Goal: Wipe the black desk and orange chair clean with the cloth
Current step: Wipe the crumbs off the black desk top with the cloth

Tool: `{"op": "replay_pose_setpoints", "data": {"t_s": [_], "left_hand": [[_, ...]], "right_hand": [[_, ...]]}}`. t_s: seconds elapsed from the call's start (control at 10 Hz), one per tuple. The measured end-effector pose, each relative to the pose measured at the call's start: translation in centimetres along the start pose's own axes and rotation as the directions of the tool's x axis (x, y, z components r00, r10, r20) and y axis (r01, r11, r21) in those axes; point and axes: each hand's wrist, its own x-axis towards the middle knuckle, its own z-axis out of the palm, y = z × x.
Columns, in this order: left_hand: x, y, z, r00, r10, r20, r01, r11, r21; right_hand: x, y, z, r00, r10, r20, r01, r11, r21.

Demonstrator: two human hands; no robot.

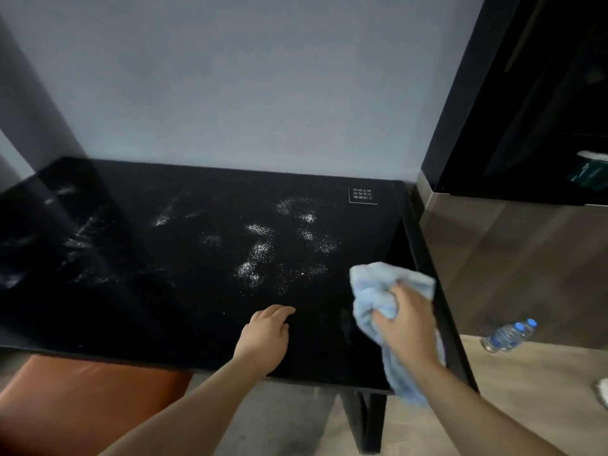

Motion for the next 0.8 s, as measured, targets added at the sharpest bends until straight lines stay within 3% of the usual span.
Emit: {"op": "replay_pose_setpoints", "data": {"t_s": [0.1,0.2,0.3,0.4,0.5,0.6,0.7,0.8], "left_hand": [[0.7,-1.6,-1.2,0.995,0.094,0.045,-0.096,0.994,0.060],[1.4,-2.5,-1.5,0.986,0.152,0.064,-0.158,0.983,0.095],[2.1,-2.8,-1.7,0.975,0.208,0.083,-0.216,0.971,0.102],[3.6,-2.3,-2.4,0.965,0.239,0.105,-0.250,0.963,0.103],[5.4,-1.4,-3.0,0.961,0.254,0.106,-0.266,0.957,0.119],[7.2,-0.8,-3.1,0.961,0.253,0.112,-0.268,0.953,0.139],[8.9,-0.8,-3.0,0.963,0.238,0.130,-0.256,0.956,0.143],[10.8,-0.8,-3.0,0.976,0.194,0.100,-0.209,0.962,0.178]], "right_hand": [[-1.8,-1.5,1.1,0.998,0.005,-0.063,0.001,0.996,0.090],[-5.4,-3.4,2.8,0.961,-0.273,-0.049,0.277,0.957,0.085],[-4.2,-1.3,3.0,0.965,-0.233,-0.122,0.235,0.972,0.003],[-2.1,0.8,1.5,0.913,0.370,-0.172,-0.360,0.929,0.091],[-1.5,-0.8,2.6,0.927,0.318,-0.198,-0.329,0.944,-0.020],[-0.7,-1.3,4.1,0.994,-0.101,-0.046,0.091,0.981,-0.172],[3.1,1.9,3.5,0.999,-0.005,-0.036,-0.001,0.988,-0.155],[7.7,4.7,2.6,0.941,0.318,-0.118,-0.324,0.945,-0.035]]}}
